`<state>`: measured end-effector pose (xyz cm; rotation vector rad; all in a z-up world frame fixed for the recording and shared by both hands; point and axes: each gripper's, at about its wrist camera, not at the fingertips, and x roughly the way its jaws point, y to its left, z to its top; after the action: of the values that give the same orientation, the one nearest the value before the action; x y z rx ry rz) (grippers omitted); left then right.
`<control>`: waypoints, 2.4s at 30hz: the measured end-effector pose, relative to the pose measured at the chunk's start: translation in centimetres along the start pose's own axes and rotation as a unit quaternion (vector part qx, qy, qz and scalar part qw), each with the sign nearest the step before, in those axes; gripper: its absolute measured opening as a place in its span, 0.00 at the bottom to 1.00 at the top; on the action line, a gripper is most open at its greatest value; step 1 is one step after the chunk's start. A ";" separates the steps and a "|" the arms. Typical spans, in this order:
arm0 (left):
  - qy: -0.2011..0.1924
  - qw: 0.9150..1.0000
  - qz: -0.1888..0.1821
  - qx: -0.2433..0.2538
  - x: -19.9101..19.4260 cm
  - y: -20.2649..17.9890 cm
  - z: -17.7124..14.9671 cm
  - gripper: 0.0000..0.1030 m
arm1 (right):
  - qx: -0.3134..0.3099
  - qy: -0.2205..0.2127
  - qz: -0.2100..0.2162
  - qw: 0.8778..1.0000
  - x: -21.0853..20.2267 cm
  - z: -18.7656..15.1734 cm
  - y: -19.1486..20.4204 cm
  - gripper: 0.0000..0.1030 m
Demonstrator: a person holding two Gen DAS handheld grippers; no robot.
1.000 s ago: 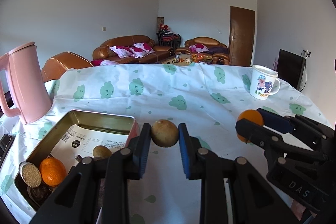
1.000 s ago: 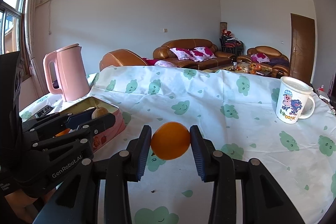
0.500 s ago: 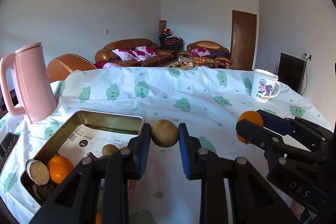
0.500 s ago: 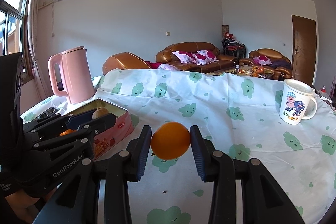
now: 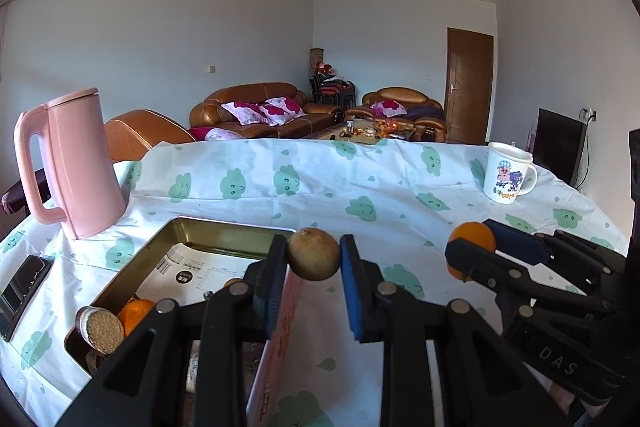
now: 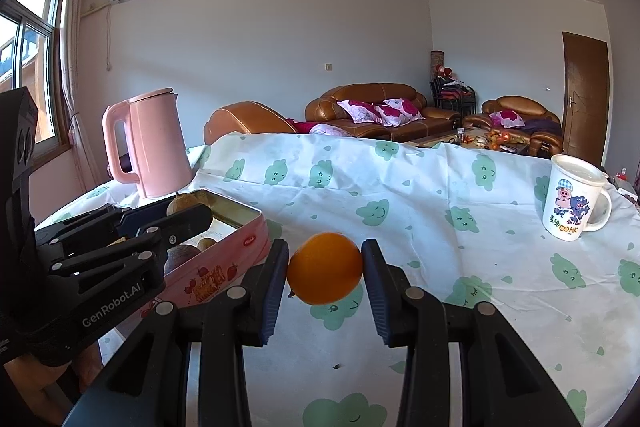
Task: Organize fruits
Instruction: 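Lift the brown fruit with the left tool while the right tool holds the mandarin, then carry the brown fruit and mandarin over the pink tin with both tools, then open both tools to release the fruit and mandarin into the tin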
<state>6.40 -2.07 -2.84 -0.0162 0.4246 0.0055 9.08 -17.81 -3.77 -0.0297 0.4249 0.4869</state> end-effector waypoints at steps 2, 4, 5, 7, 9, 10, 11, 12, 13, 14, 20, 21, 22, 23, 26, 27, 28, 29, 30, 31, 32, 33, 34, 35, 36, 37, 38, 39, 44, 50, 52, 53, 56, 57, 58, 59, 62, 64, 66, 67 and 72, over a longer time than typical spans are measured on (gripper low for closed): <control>0.000 1.000 0.005 -0.001 -0.2 0.4 0.0 0.27 | -0.002 -0.001 0.002 1.000 0.0 0.1 0.4 0.39; -0.001 1.000 0.008 -0.003 -0.4 0.8 0.1 0.27 | -0.005 -0.001 0.006 1.000 0.1 0.2 0.8 0.39; -0.003 1.000 0.010 -0.003 -0.6 1.1 0.1 0.27 | -0.006 -0.002 0.007 1.000 0.1 0.3 1.0 0.39; -0.004 1.000 0.014 -0.004 -0.8 1.4 0.2 0.27 | -0.009 -0.003 0.011 1.000 0.2 0.5 1.4 0.39; -0.006 1.000 0.018 -0.004 -1.1 1.8 0.2 0.27 | -0.011 -0.004 0.015 1.000 0.3 0.7 1.8 0.39; -0.007 1.000 0.019 -0.004 -1.3 2.0 0.3 0.27 | -0.013 -0.005 0.017 1.000 0.4 0.9 2.1 0.39; -0.007 1.000 0.021 -0.004 -1.4 2.2 0.3 0.27 | -0.014 -0.005 0.018 1.000 0.4 1.0 2.3 0.39; -0.007 1.000 0.023 -0.004 -1.6 2.4 0.3 0.27 | -0.016 -0.006 0.020 1.000 0.4 1.1 2.5 0.39; -0.007 1.000 0.026 -0.004 -1.7 2.6 0.3 0.27 | -0.018 -0.007 0.021 1.000 0.4 1.2 2.7 0.39; -0.007 1.000 0.029 -0.003 -1.7 2.7 0.4 0.27 | -0.019 -0.007 0.023 1.000 0.5 1.3 2.9 0.39; 0.001 0.999 0.046 -0.007 -1.8 4.3 0.4 0.27 | -0.023 -0.006 0.040 0.999 1.1 2.1 4.2 0.39; 0.003 0.999 0.049 -0.010 -1.6 4.6 0.4 0.27 | -0.025 -0.006 0.042 0.999 1.2 2.2 4.4 0.39; 0.005 0.999 0.051 -0.012 -1.6 4.9 0.4 0.27 | -0.027 -0.005 0.044 0.999 1.3 2.3 4.6 0.39; 0.007 0.998 0.053 -0.014 -1.5 5.2 0.3 0.27 | -0.028 -0.005 0.047 0.999 1.4 2.4 4.9 0.39; 0.013 0.998 0.059 -0.018 -1.3 6.1 0.2 0.27 | -0.033 -0.004 0.054 0.998 1.7 2.7 5.7 0.39; 0.014 0.998 0.061 -0.017 -1.2 6.3 0.2 0.27 | -0.035 -0.003 0.056 0.998 1.8 2.7 6.0 0.39; 0.015 0.998 0.062 -0.018 -1.1 6.5 0.2 0.27 | -0.037 -0.002 0.059 0.998 2.0 2.8 6.3 0.39; 0.016 0.998 0.064 -0.019 -1.1 6.8 0.2 0.27 | -0.040 0.000 0.062 0.997 2.2 2.9 6.7 0.39; 0.018 0.998 0.065 -0.019 -1.0 7.0 0.2 0.27 | -0.042 0.001 0.065 0.997 2.4 3.0 7.0 0.39; 0.019 0.997 0.067 -0.020 -0.9 7.3 0.2 0.27 | -0.044 0.002 0.068 0.997 2.6 3.1 7.3 0.39; 0.020 0.997 0.069 -0.021 -0.8 7.7 0.2 0.27 | -0.044 0.004 0.071 0.996 2.9 3.1 7.6 0.39; 0.021 0.997 0.070 -0.021 -0.7 7.9 0.2 0.27 | -0.044 0.006 0.074 0.996 3.2 3.2 7.8 0.39; 0.022 0.997 0.072 -0.022 -0.7 8.1 0.2 0.27 | -0.045 0.008 0.077 0.996 3.4 3.3 8.1 0.39; 0.022 0.997 0.075 -0.023 -0.6 8.4 0.3 0.27 | -0.048 0.009 0.078 0.996 3.6 3.3 8.5 0.39; 0.022 0.997 0.076 -0.023 -0.6 8.7 0.3 0.27 | -0.051 0.010 0.079 0.996 3.8 3.3 8.8 0.39; 0.023 0.996 0.078 -0.024 -0.6 8.9 0.3 0.27 | -0.053 0.012 0.081 0.995 4.1 3.3 9.2 0.39; 0.024 0.996 0.079 -0.024 -0.6 9.2 0.3 0.27 | -0.055 0.015 0.083 0.995 4.3 3.3 9.4 0.39; 0.025 0.996 0.080 -0.025 -0.5 9.4 0.3 0.27 | -0.058 0.017 0.083 0.995 4.5 3.3 9.7 0.39; 0.035 0.996 0.082 -0.029 0.1 10.7 0.2 0.27 | -0.067 0.026 0.089 0.993 5.7 3.3 10.9 0.39; 0.053 0.995 0.078 -0.040 1.4 11.9 0.2 0.27 | -0.078 0.035 0.094 0.992 7.1 3.6 12.3 0.39; 0.056 0.994 0.080 -0.037 1.8 12.2 0.1 0.27 | -0.081 0.038 0.094 0.992 7.4 3.6 12.7 0.39; 0.059 0.994 0.081 -0.038 2.1 12.4 0.1 0.27 | -0.083 0.040 0.095 0.991 7.7 3.6 12.9 0.39; 0.066 0.993 0.085 -0.039 2.6 12.9 0.0 0.27 | -0.085 0.045 0.094 0.991 8.3 3.4 13.2 0.39; 0.067 0.993 0.086 -0.039 2.7 13.0 0.0 0.27 | -0.085 0.047 0.094 0.991 8.4 3.3 13.3 0.39; 0.068 0.993 0.086 -0.038 2.8 13.1 -0.1 0.27 | -0.087 0.049 0.093 0.991 8.6 3.2 13.4 0.39; 0.070 0.993 0.087 -0.038 2.9 13.2 -0.2 0.27 | -0.089 0.051 0.092 0.990 8.9 3.1 13.5 0.39; 0.082 0.992 0.087 -0.039 3.6 13.7 -0.4 0.27 | -0.092 0.061 0.089 0.990 9.7 2.8 13.8 0.39; 0.091 0.992 0.083 -0.039 4.1 13.9 -0.6 0.27 | -0.091 0.066 0.087 0.990 10.2 2.7 13.7 0.39; 0.098 0.991 0.083 -0.034 4.4 13.8 -0.8 0.27 | -0.090 0.077 0.083 0.990 10.9 2.5 13.5 0.39; 0.100 0.991 0.083 -0.033 4.5 13.7 -0.8 0.27 | -0.090 0.085 0.085 0.989 11.3 2.4 13.4 0.39; 0.119 0.989 0.091 -0.012 5.5 13.3 -0.8 0.27 | -0.095 0.102 0.080 0.987 12.2 2.1 13.4 0.39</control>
<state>10.98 11.26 -6.00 -0.0016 0.6642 0.1907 13.46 -0.24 -5.75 -0.2321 0.5835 0.6850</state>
